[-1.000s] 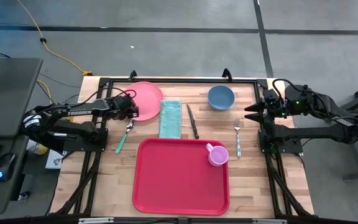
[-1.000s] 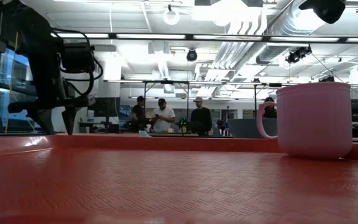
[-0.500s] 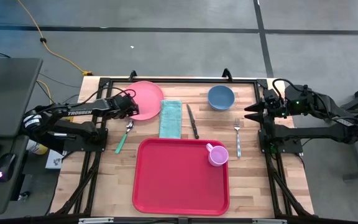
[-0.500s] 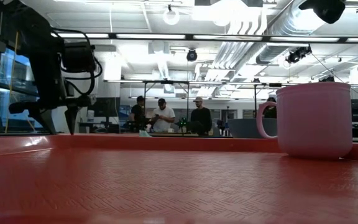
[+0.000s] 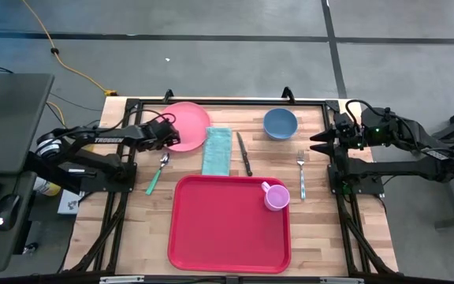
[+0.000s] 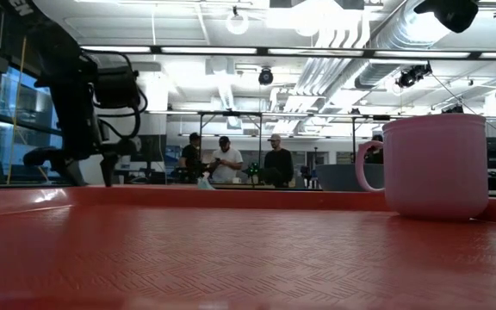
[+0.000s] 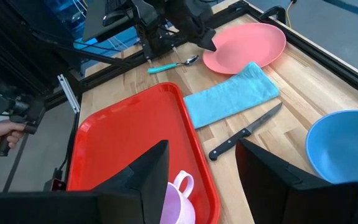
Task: Set up tray
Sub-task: Put the pink plate on the red serving tray to the bottom left of the pink mug
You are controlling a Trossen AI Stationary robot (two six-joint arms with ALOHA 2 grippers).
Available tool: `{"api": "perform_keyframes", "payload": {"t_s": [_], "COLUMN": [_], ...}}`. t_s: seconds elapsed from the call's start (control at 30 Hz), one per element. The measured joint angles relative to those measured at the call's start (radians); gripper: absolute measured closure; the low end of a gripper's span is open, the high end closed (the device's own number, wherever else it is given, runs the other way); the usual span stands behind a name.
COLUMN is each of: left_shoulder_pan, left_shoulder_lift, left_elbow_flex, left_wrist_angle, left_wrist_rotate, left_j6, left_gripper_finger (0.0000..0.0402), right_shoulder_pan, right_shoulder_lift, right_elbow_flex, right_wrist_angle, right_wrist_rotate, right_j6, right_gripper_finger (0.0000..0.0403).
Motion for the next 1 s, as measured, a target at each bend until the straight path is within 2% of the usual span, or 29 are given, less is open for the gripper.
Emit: {"api": "perform_keyframes", "payload": {"t_s": [0.13,0.23,0.33,0.5,0.57,1.0], "left_shoulder_pan": [0.0,-0.001,0.0,0.0,0.0,0.0], "left_shoulder_lift": [0.021,0.024,0.025,0.023,0.023,-0.009], "left_elbow_flex": [0.002,0.001,0.002,0.004,0.005,0.0], "left_wrist_angle": [0.021,0.028,0.05,0.085,0.097,0.13], "left_wrist_rotate": [-0.004,-0.01,-0.009,-0.028,-0.033,-0.068], "left_j6": [0.001,0.001,0.021,0.041,0.045,0.082], "left_gripper_finger": [0.0168,0.0192,0.0241,0.0355,0.0384,0.0387], "right_shoulder_pan": [0.0,0.0,0.0,0.0,0.0,0.0], "right_shoulder_lift": [0.0,0.0,0.0,0.0,0.0,0.0], "right_elbow_flex": [0.0,0.0,0.0,0.0,0.0,0.0], "right_wrist_angle": [0.0,0.0,0.0,0.0,0.0,-0.001], "right_wrist_rotate": [0.0,0.0,0.0,0.0,0.0,0.0], "right_j6": [0.004,0.013,0.014,0.014,0.014,0.011], "right_gripper_finger": [0.0237,0.0238,0.0237,0.0238,0.0237,0.0237]}}
